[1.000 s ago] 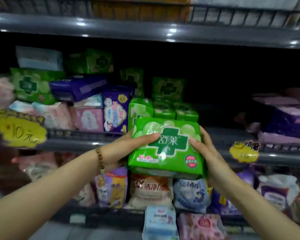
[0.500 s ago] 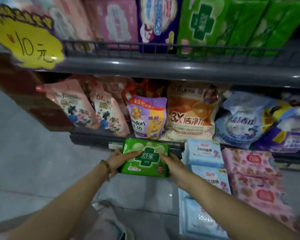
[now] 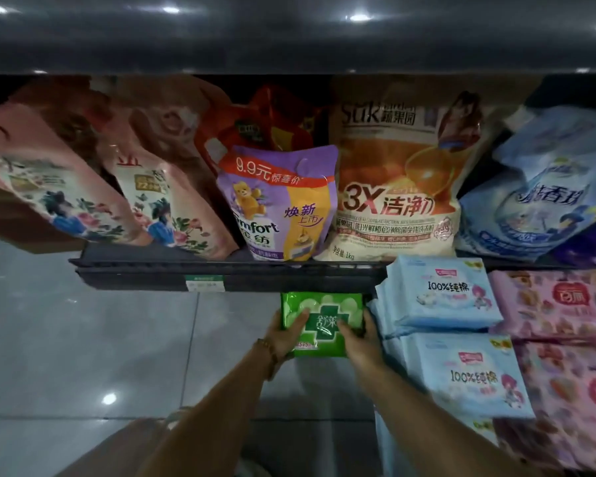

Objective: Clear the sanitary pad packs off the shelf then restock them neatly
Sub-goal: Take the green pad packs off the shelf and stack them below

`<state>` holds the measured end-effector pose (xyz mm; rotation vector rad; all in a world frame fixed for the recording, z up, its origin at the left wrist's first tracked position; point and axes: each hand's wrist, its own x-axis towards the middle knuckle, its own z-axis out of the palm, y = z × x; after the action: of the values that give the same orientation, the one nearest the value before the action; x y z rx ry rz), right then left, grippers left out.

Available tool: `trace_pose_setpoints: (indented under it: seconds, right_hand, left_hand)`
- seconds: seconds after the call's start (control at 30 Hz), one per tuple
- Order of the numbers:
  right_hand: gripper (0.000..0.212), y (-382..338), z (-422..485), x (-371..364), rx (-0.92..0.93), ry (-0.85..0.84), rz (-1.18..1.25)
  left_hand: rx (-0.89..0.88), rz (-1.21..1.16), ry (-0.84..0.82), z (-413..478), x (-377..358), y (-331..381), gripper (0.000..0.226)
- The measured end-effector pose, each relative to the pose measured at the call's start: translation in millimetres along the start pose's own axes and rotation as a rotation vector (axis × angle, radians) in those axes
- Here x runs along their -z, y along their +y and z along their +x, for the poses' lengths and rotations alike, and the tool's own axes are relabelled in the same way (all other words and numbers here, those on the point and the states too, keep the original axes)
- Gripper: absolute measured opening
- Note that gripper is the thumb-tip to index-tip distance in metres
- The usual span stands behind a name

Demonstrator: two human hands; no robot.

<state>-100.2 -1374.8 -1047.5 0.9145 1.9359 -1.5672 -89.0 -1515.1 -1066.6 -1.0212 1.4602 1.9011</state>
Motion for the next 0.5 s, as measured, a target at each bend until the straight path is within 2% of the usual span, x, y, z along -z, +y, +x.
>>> trace_pose_setpoints:
  seconds: [0.13,0.3,0.5]
  right_hand:
    - [0.063,7.2,1.1,4.6,0.032,-0.028,-0.110]
    - [0.059,9.6,-0.3,8.8,0.034,-0.095,-0.169]
    - [0.061,-8.9,-21.9,3.6,0.130,-0.147,-0.255]
  left_hand:
    - [0.028,0.001,0.015,17.0,1.6,-21.9,0.039]
    - [0.010,0.109,0.140,18.2,6.3,-27.9,0.057]
    - [-0.016,0.320,0.236,-10.2,8.8,1.0,0.055]
